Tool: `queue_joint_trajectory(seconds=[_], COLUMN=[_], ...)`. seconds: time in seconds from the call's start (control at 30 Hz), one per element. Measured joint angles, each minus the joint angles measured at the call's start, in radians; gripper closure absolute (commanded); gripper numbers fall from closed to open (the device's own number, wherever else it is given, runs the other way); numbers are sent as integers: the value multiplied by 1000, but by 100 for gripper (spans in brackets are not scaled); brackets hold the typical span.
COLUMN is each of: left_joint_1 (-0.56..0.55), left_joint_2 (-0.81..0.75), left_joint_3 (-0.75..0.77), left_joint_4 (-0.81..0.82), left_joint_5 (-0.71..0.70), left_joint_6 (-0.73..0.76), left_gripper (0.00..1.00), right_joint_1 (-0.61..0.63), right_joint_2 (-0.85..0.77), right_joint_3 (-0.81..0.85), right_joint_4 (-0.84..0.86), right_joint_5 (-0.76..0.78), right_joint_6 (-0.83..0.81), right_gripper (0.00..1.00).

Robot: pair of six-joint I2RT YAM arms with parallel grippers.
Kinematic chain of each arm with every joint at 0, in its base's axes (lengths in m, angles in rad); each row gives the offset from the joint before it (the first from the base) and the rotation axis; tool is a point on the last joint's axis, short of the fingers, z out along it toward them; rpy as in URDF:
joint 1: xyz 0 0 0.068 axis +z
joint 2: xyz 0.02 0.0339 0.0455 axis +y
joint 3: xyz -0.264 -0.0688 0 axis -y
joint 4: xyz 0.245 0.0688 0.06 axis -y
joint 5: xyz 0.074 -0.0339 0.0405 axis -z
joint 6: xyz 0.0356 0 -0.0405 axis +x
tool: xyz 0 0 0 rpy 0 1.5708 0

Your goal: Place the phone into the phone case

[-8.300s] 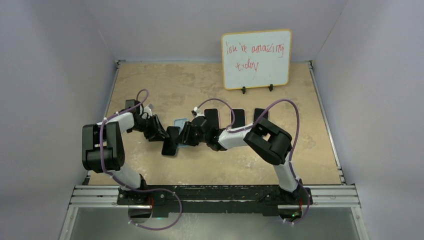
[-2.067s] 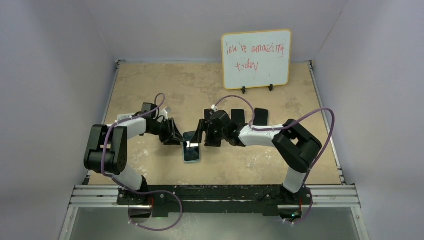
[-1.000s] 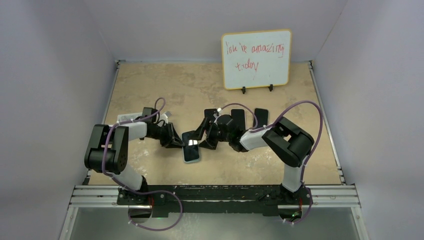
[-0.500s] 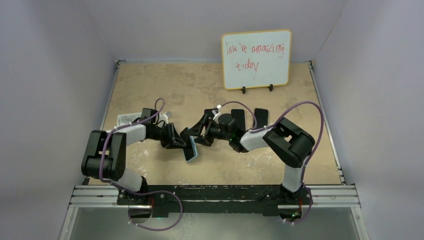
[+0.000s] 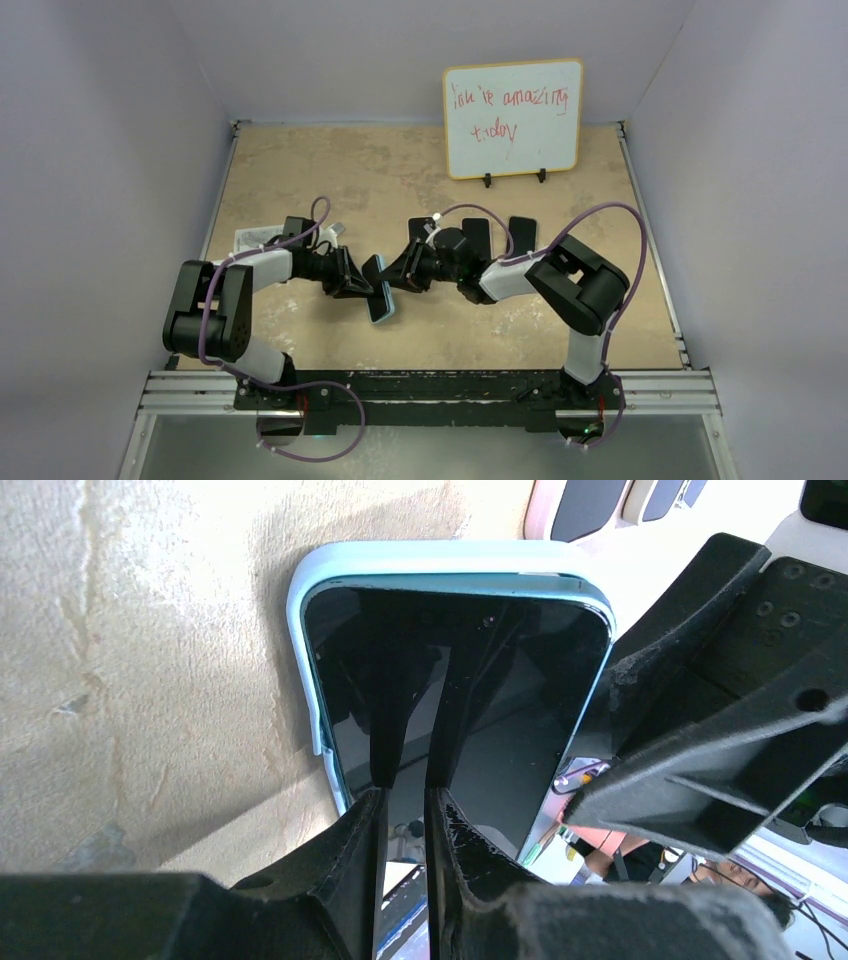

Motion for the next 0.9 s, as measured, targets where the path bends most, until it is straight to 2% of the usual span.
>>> queue_joint_trajectory(seconds=[0.07, 0.17, 0.33, 0.4, 0.5, 0.57, 0.67, 0.9], left_joint_1=[0, 0, 0, 0, 0, 0, -5, -8], left_joint_2=[0, 0, 0, 0, 0, 0, 0, 0], left_joint_3=[0, -1, -1, -1, -1, -1, -1, -1], left_joint_4=[0, 2, 2, 2, 2, 2, 6, 6], left_joint_5=[0, 1, 2, 1, 2, 2, 2, 3], left_joint_6=[0, 0, 0, 0, 0, 0, 0, 0], left_gripper=[78, 78, 78, 78, 78, 78, 78, 75], right_joint_1=[0, 0, -1, -1, -2, -2, 7, 14], right_joint_2=[2, 2, 2, 2, 2, 1, 2, 1], right_joint_3=[2, 8, 20, 28, 39, 60, 100, 141], right_joint_4=[-16, -40, -57, -69, -89, -127, -195, -292], right_joint_5=[2, 6, 3, 0, -5, -6, 5, 24], right_joint_6=[-8, -27, -56, -65, -84, -109, -150, -220], right_gripper=[70, 84, 91, 85, 66, 61, 60, 94])
